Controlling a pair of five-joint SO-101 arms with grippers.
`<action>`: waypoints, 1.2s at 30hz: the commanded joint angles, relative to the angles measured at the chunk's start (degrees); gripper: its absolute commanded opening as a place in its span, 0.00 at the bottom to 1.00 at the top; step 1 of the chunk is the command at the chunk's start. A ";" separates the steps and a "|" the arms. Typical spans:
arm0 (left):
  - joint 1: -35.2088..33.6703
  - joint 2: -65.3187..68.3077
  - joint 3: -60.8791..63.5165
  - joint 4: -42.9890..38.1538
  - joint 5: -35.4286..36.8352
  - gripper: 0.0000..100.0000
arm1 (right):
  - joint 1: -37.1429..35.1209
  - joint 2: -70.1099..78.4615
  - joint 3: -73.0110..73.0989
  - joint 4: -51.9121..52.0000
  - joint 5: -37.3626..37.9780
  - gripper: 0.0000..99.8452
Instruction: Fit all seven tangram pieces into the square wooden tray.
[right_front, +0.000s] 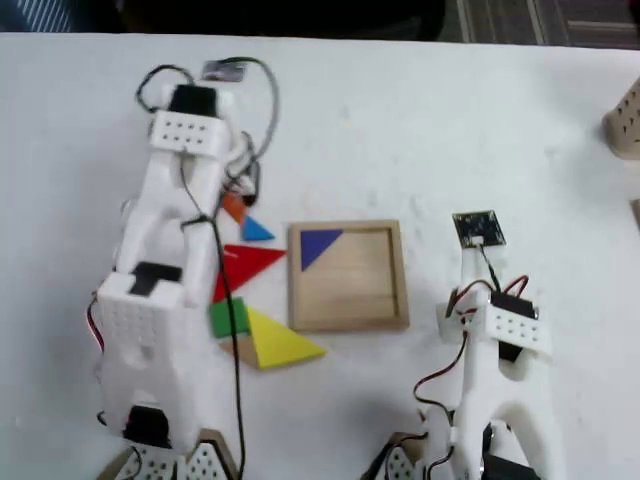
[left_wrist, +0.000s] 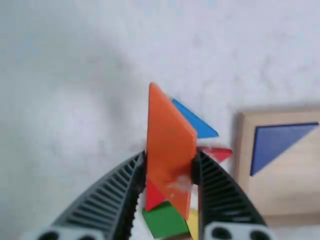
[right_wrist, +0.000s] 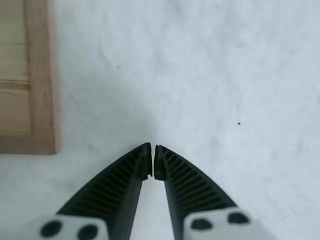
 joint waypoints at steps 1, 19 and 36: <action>8.84 -11.12 9.41 -0.44 -1.23 0.14 | -0.75 -1.36 -0.35 -1.10 0.53 0.02; 26.24 -40.84 62.24 -42.46 -6.42 0.15 | -0.40 -1.36 -0.35 -1.01 0.70 0.02; 26.15 -42.15 63.91 -40.53 -6.68 0.30 | -0.57 -1.27 -0.35 -1.01 0.62 0.02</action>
